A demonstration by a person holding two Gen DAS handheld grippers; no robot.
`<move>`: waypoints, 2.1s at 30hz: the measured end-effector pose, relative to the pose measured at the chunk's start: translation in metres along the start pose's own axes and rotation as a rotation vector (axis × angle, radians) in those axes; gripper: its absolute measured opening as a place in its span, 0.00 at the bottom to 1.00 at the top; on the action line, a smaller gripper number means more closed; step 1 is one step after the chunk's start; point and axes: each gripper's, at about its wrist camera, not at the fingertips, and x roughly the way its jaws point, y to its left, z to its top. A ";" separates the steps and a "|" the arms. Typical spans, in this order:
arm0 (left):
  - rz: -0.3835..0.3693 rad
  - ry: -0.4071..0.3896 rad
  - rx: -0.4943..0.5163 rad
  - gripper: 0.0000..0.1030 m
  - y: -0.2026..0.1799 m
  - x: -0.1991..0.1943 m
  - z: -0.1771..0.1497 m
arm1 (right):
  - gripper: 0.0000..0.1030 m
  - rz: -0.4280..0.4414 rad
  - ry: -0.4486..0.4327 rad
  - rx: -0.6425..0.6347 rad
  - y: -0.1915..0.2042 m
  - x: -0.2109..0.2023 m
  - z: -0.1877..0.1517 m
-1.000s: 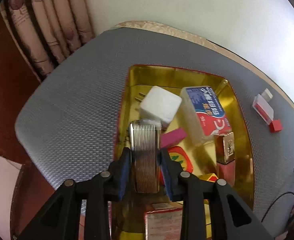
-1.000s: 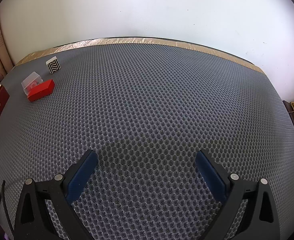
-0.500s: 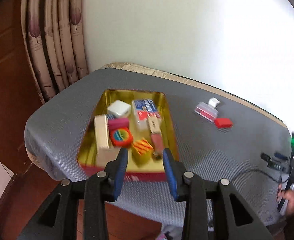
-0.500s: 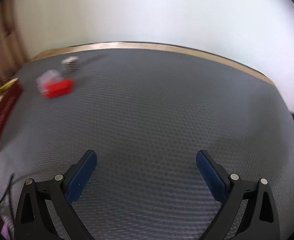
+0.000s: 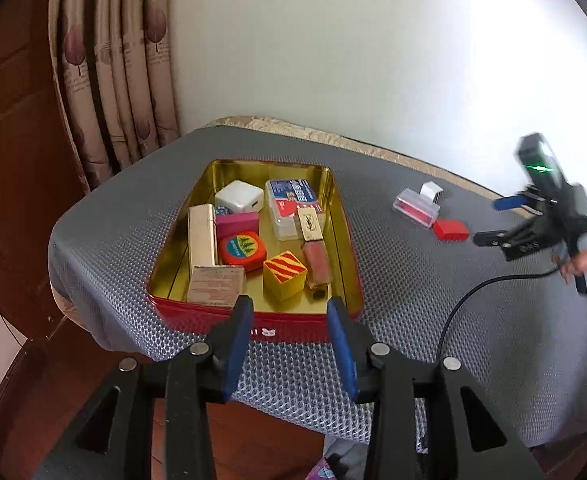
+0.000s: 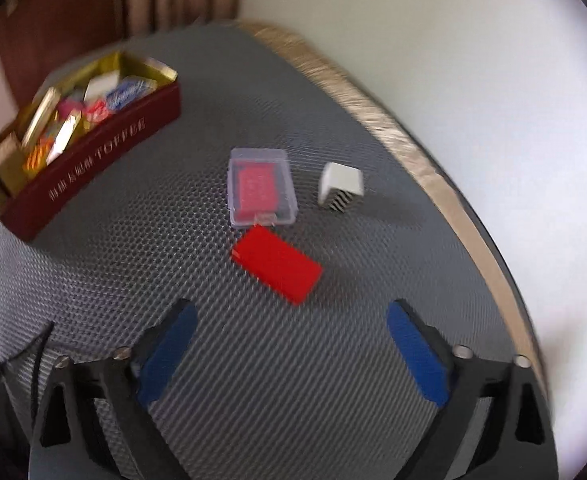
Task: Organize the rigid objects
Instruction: 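Move the right tool to the red block and close on it, then carry the red block into the tin and open the right tool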
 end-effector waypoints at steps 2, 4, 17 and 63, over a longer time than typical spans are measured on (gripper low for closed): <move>0.011 -0.008 0.020 0.39 -0.003 0.000 0.000 | 0.78 0.008 0.041 -0.076 0.003 0.010 0.009; 0.011 -0.006 0.040 0.39 -0.008 0.002 -0.001 | 0.78 0.009 0.074 -0.151 0.003 0.022 0.018; 0.012 0.083 0.002 0.39 -0.003 0.028 0.002 | 0.49 0.216 0.234 -0.199 -0.008 0.068 0.039; 0.222 0.098 -0.206 0.48 0.087 0.024 0.018 | 0.29 0.463 -0.143 0.289 0.185 0.008 0.124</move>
